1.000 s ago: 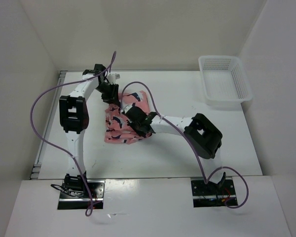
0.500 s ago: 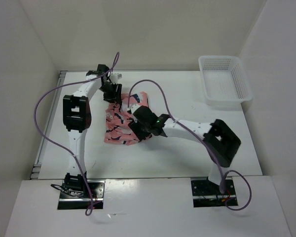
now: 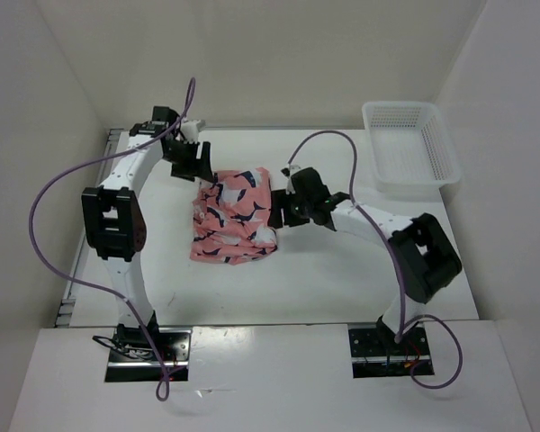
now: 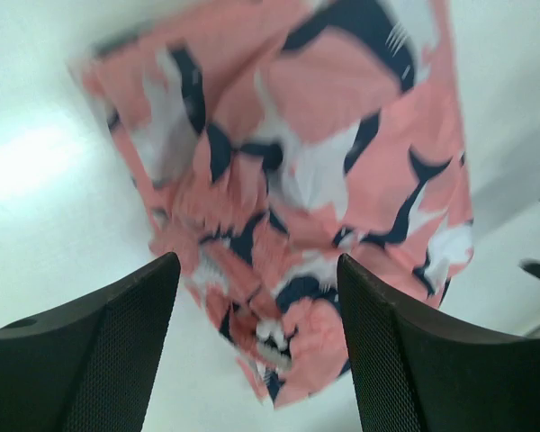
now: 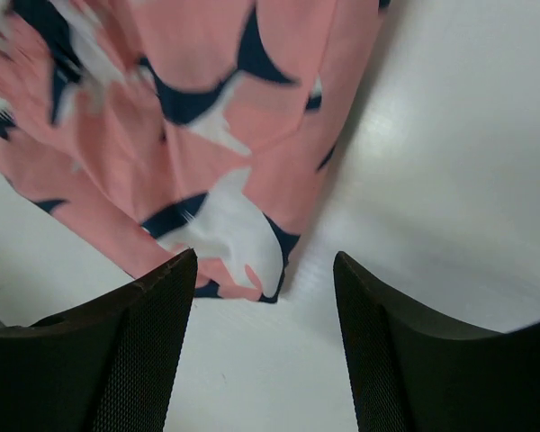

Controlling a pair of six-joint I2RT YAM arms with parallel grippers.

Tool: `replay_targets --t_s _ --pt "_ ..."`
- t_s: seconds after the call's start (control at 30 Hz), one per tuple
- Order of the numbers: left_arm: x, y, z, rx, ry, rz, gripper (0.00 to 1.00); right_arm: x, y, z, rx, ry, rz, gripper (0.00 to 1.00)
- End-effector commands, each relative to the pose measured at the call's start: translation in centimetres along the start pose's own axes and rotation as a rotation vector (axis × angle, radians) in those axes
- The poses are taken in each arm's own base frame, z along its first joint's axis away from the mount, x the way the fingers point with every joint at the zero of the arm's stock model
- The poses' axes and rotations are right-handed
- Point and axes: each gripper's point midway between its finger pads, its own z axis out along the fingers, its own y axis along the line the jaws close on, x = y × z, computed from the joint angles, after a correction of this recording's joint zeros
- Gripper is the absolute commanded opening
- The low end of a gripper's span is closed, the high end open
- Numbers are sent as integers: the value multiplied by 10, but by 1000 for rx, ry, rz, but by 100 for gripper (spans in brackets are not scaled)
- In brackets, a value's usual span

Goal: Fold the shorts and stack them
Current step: Fold the shorts

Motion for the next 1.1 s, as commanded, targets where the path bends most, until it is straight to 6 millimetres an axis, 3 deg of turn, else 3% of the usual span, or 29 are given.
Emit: replay_targets --t_s 0.0,0.17,0.33,0.47,0.53,0.63,0.67,0.9,1.07 --pt "69 5 16 18 186 -92 78 30 3 14 -76 106 91 67" --pt "130 -6 25 73 333 -163 78 49 4 27 -114 180 93 69" --pt "145 -3 34 72 343 -167 76 65 -4 40 -106 232 84 67" --pt "158 -2 35 63 373 -180 68 69 -2 47 -123 253 90 55" --pt "163 -4 37 81 388 -192 63 69 -6 47 -119 248 96 38" --pt "161 -12 41 139 380 -205 58 71 -23 45 -95 252 144 11" --pt "158 -16 43 154 376 -196 58 70 -27 42 -88 248 161 7" --pt "121 -46 67 222 314 -83 57 65 -54 9 -5 187 262 0" --pt "111 -64 84 243 300 -14 59 71 -64 -6 32 171 284 0"
